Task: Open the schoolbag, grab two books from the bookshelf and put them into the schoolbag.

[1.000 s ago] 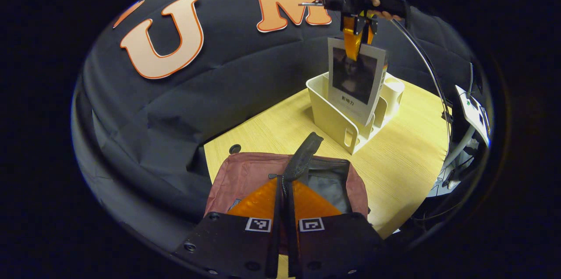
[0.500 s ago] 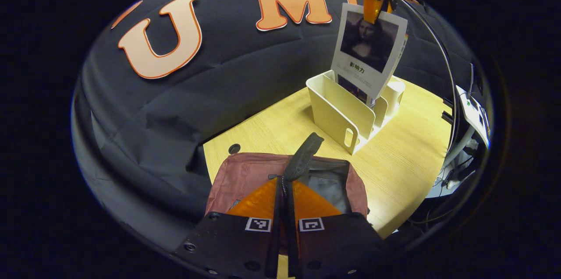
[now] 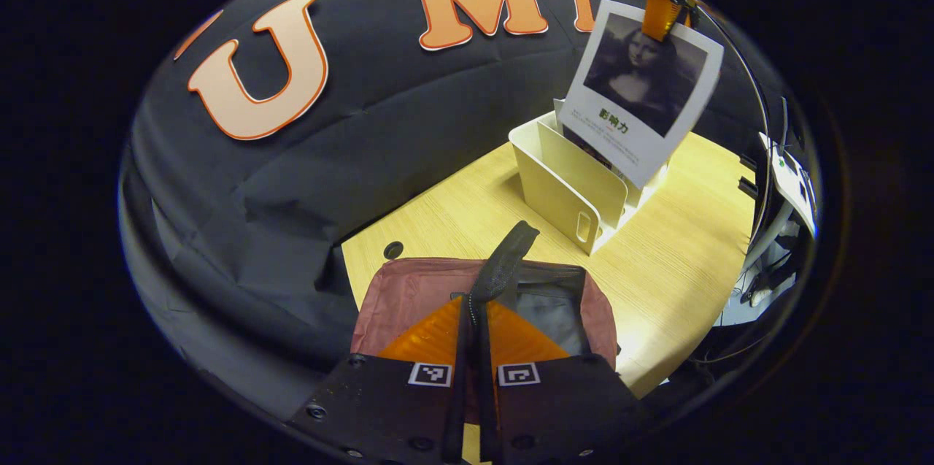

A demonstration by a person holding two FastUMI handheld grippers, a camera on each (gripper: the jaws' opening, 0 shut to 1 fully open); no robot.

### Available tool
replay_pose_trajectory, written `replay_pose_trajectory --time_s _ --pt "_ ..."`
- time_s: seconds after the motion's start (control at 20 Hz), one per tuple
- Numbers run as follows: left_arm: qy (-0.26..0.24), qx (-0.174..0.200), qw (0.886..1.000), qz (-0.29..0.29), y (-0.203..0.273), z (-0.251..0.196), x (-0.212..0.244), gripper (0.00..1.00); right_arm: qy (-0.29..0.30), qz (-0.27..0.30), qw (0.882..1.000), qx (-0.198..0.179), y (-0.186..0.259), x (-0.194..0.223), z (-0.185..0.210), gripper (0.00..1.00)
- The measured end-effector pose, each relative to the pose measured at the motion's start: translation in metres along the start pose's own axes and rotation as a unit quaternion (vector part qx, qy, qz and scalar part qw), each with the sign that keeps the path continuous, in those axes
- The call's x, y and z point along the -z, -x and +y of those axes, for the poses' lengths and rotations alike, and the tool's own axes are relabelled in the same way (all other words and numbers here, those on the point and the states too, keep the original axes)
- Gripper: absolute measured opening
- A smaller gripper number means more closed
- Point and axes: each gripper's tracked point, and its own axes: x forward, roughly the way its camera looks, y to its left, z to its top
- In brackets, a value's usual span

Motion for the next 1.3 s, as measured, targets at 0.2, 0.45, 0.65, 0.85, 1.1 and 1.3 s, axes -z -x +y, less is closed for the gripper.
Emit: replay_pose_trajectory --time_s 0.2,0.45,0.65,0.85,1.1,1.3 --pt "-0.002 -0.003 1.000 0.003 -0.003 0.003 -0.002 0.09 -0.023 0.019 0.999 -0.040 -0.017 0.042 0.009 0.30" --pt "0.008 -0.004 1.000 0.009 -0.004 0.005 -0.003 0.09 -0.055 0.035 0.995 -0.081 -0.044 0.084 0.023 0.29" --pt "0.011 -0.006 1.000 0.009 -0.002 0.007 -0.007 0.09 -0.096 0.039 0.988 -0.118 -0.071 0.110 0.040 0.28" --pt "0.014 -0.007 1.000 0.010 0.000 0.006 -0.007 0.09 -0.132 0.043 0.980 -0.143 -0.104 0.136 0.058 0.29" --pt "0.020 -0.003 1.000 0.010 0.004 0.003 -0.009 0.06 -0.179 0.043 0.967 -0.175 -0.145 0.159 0.077 0.28" --pt "0.015 -0.001 1.000 0.012 0.004 0.001 -0.012 0.06 -0.194 0.043 0.962 -0.189 -0.178 0.171 0.093 0.28"
